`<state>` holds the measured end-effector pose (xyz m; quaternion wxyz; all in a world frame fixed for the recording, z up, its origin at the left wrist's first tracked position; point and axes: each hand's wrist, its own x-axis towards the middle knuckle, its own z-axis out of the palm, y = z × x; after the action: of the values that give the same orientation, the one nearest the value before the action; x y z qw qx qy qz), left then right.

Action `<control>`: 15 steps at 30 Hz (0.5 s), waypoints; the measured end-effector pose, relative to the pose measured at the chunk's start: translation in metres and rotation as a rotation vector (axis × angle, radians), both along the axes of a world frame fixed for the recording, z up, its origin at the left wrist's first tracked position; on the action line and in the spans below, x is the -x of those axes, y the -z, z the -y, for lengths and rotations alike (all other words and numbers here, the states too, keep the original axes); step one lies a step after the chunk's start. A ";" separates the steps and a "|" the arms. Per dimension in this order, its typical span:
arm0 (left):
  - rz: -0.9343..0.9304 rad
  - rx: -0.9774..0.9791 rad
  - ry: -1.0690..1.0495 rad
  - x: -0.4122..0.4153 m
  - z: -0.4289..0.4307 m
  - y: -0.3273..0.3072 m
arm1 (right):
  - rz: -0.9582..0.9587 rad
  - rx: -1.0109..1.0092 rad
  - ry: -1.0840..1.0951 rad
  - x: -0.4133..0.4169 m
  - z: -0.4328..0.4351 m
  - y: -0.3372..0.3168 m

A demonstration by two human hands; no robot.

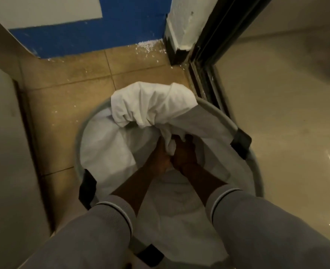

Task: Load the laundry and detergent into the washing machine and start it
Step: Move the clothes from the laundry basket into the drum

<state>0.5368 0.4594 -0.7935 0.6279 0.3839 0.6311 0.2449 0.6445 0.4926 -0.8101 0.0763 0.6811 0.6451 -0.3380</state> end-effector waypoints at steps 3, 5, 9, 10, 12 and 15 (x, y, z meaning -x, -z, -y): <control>0.146 0.092 -0.174 -0.002 0.015 -0.025 | -0.075 -0.004 0.144 -0.001 0.017 -0.036; 0.175 0.107 -0.170 0.002 0.028 -0.075 | -0.141 0.022 0.237 0.000 0.038 -0.085; 0.213 0.124 -0.080 0.019 0.064 -0.206 | -0.228 0.011 0.254 0.004 0.085 -0.212; 0.162 0.144 -0.074 0.022 0.073 -0.237 | -0.230 -0.003 0.245 0.006 0.094 -0.250; 0.025 0.151 -0.047 0.027 0.086 -0.297 | -0.253 -0.030 0.233 0.008 0.108 -0.324; -0.041 0.170 -0.076 0.033 0.101 -0.380 | -0.290 -0.067 0.204 0.014 0.125 -0.427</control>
<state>0.5035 0.3583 -0.4130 0.6355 0.3100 0.6765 0.2060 0.6306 0.3674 -0.3831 -0.0748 0.6892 0.5879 -0.4169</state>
